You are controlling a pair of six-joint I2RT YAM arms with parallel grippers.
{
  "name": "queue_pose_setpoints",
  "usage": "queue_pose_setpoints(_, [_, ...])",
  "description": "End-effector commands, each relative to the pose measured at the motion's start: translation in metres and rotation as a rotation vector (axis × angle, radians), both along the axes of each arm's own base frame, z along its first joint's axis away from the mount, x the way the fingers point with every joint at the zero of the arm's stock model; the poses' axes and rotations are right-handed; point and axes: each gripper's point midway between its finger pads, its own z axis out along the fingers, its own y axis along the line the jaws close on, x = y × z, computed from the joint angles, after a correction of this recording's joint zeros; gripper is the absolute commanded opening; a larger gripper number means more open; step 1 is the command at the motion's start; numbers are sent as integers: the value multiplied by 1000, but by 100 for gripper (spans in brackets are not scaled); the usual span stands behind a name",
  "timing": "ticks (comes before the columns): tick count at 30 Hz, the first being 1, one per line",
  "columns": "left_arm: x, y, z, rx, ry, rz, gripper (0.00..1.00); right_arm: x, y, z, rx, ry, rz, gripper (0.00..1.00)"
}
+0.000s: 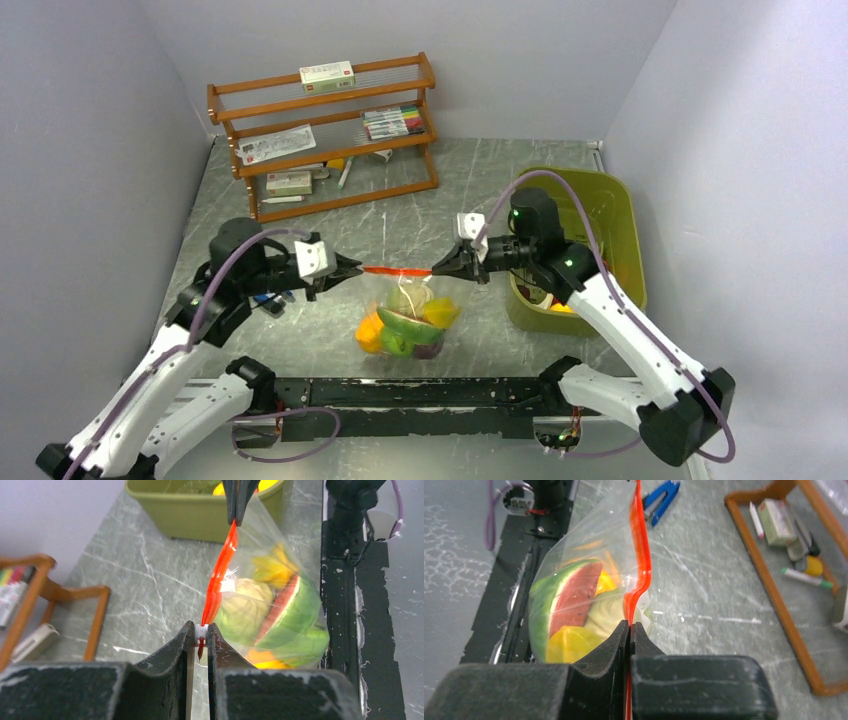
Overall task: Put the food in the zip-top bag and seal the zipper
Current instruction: Place the zipper food storage bag at the center of the board.
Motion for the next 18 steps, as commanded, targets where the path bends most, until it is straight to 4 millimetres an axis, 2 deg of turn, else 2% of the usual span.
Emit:
queue_pose_setpoints(1, [40, 0, -45, 49, 103, 148, 7, 51, 5, -31, -64, 7, -122, 0])
queue_pose_setpoints(2, [50, 3, -56, 70, 122, 199, 7, 62, 6, -42, -87, 32, -132, 0])
queue_pose_setpoints(3, [59, 5, -70, 99, 146, 234, 7, 73, 7, -64, -129, 78, -146, 0])
queue_pose_setpoints(5, [69, 6, -86, 139, 157, 256, 7, 100, 12, -70, -149, 85, -192, 0])
queue_pose_setpoints(7, [79, 6, -92, 153, 162, 282, 7, 122, 17, -75, -156, 85, -244, 0])
queue_pose_setpoints(10, [110, 13, -82, 125, 144, 433, 8, 167, 10, -64, -115, 59, -409, 0])
queue_pose_setpoints(14, [139, 23, -59, 124, 114, 565, 17, 198, 10, -40, -29, 9, -533, 2])
queue_pose_setpoints(18, [149, 24, -49, 128, 114, 600, 36, 217, 3, -25, 20, 66, -682, 23])
